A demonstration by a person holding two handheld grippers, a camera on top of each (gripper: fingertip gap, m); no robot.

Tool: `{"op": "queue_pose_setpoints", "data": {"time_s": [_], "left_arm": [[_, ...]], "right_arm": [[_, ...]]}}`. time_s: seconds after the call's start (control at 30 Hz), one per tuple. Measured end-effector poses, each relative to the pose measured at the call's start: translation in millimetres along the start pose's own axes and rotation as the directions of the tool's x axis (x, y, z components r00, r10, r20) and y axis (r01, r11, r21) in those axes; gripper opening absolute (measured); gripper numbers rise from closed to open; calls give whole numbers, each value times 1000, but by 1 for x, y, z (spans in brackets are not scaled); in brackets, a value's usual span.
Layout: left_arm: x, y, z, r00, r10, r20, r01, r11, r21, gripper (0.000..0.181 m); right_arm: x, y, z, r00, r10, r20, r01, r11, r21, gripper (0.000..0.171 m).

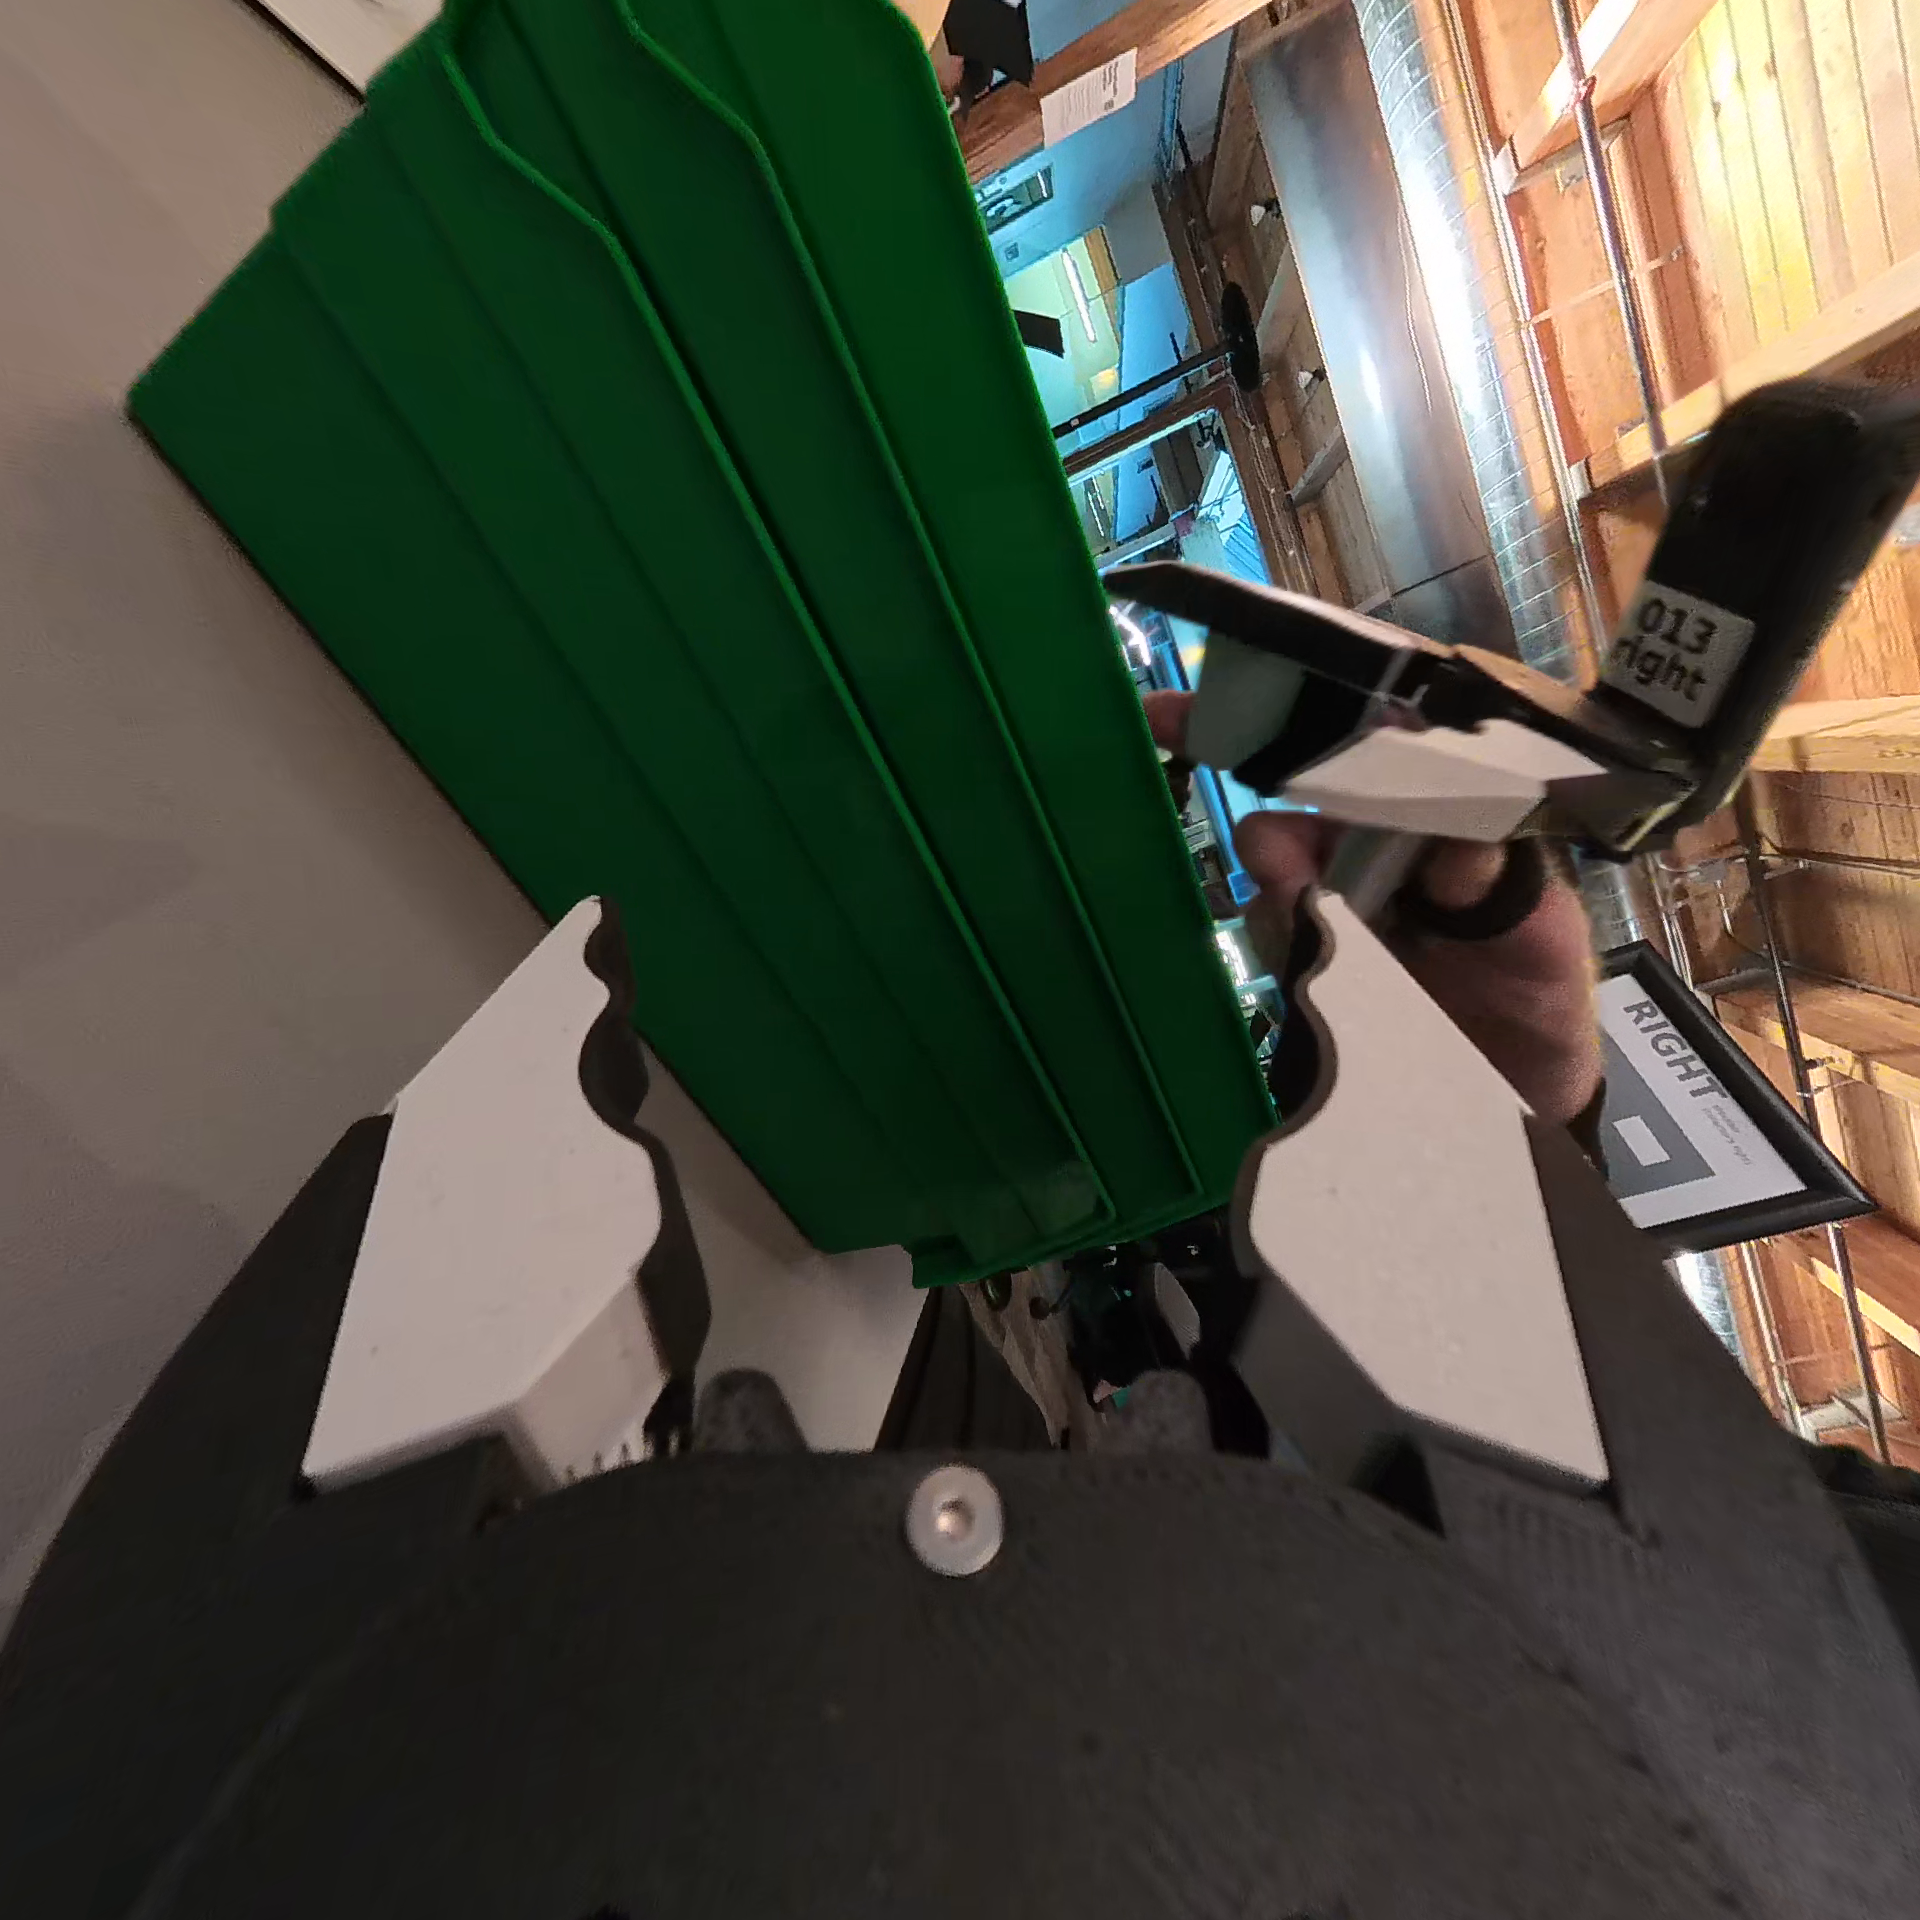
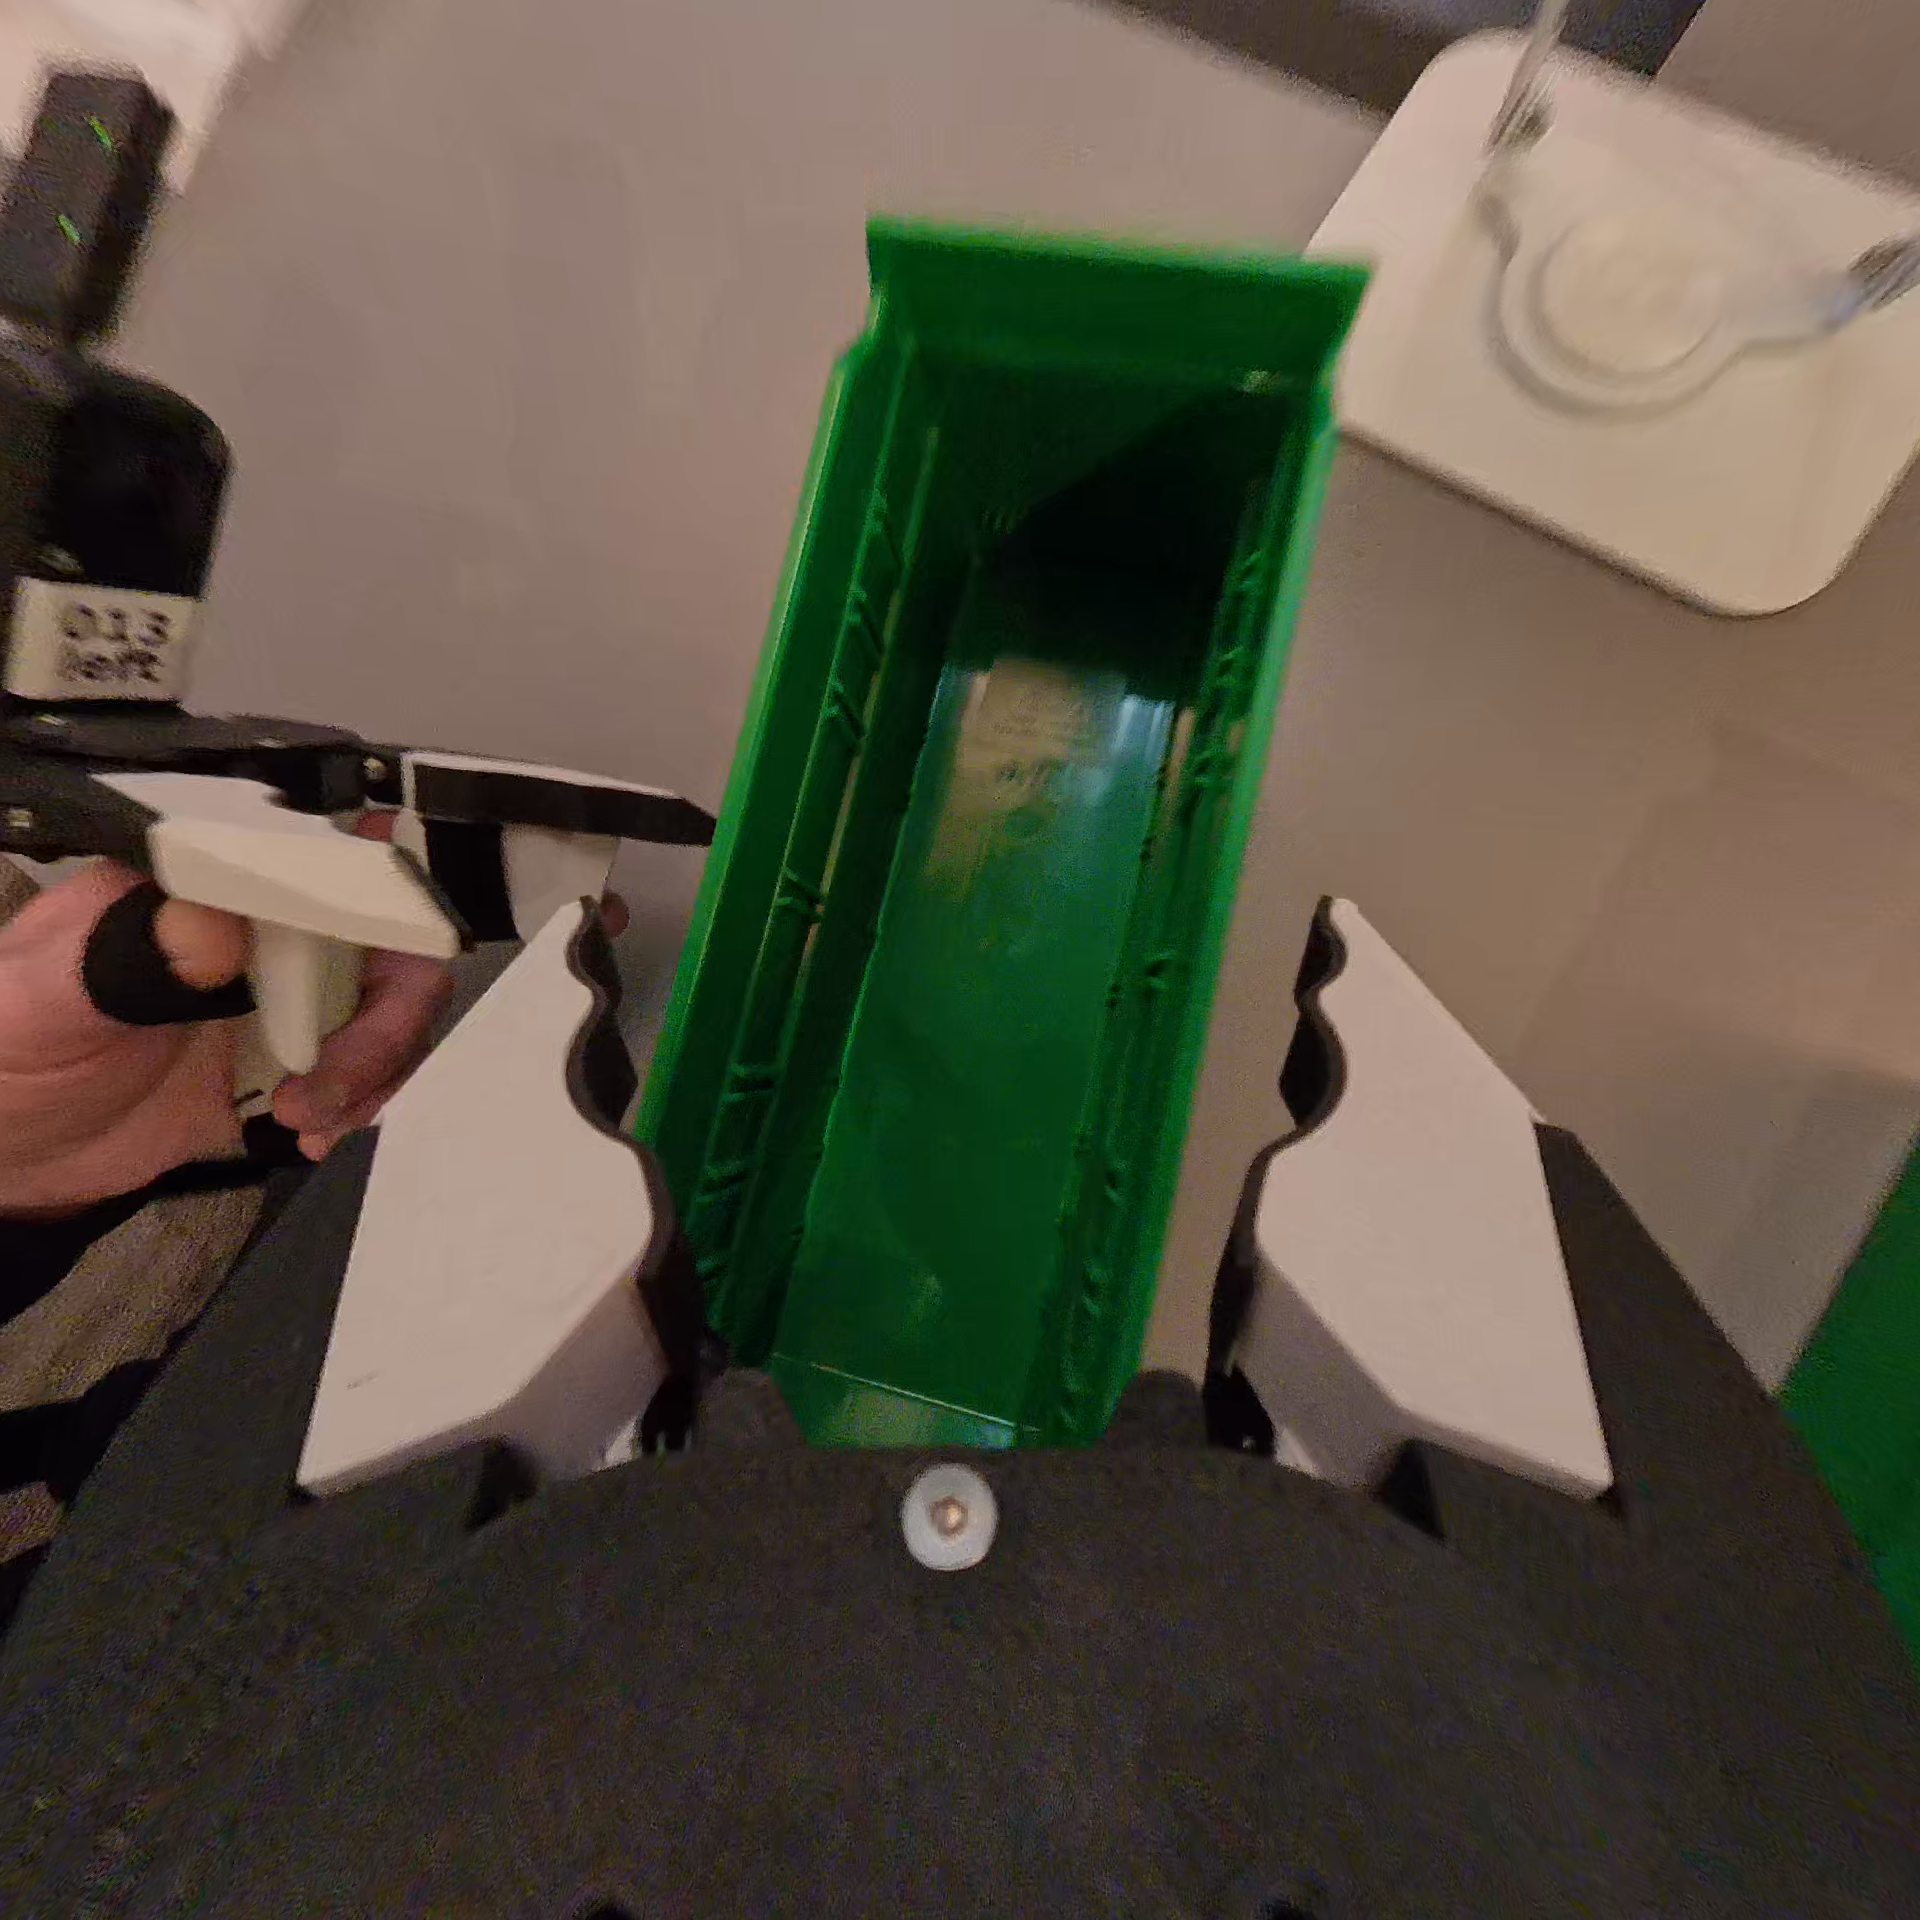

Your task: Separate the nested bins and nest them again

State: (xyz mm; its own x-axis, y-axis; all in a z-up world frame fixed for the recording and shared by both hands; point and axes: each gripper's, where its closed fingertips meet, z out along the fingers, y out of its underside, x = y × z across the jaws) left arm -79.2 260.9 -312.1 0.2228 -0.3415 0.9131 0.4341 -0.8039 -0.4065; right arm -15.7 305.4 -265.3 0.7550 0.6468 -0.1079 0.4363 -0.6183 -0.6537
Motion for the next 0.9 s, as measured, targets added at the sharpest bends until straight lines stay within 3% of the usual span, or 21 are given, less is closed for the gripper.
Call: {"op": "queue_pose_setpoints", "data": {"time_s": [0.17,0.27,0.4,0.77,0.9], "left_arm": [[-2,-3,-2,1000,-8,-2,8,1000,8,121],[-1,-2,0,1000,-6,-2,6,1000,2,121],[-3,2,3,1000,8,13,-8,1000,-15,121],[-15,-1,1,998,22,55,-22,1000,-10,121],[-15,0,2,998,21,54,-20,1000,-16,121]], "right_arm": [[93,7,-79,976,39,-216,-26,998,61,128],[179,53,-110,916,85,-393,-108,994,-37,133],[251,113,-113,866,121,-486,-229,959,-169,147],[285,180,-72,874,147,-463,-338,868,-363,148],[280,179,-67,899,174,-402,-335,865,-374,131]]}}
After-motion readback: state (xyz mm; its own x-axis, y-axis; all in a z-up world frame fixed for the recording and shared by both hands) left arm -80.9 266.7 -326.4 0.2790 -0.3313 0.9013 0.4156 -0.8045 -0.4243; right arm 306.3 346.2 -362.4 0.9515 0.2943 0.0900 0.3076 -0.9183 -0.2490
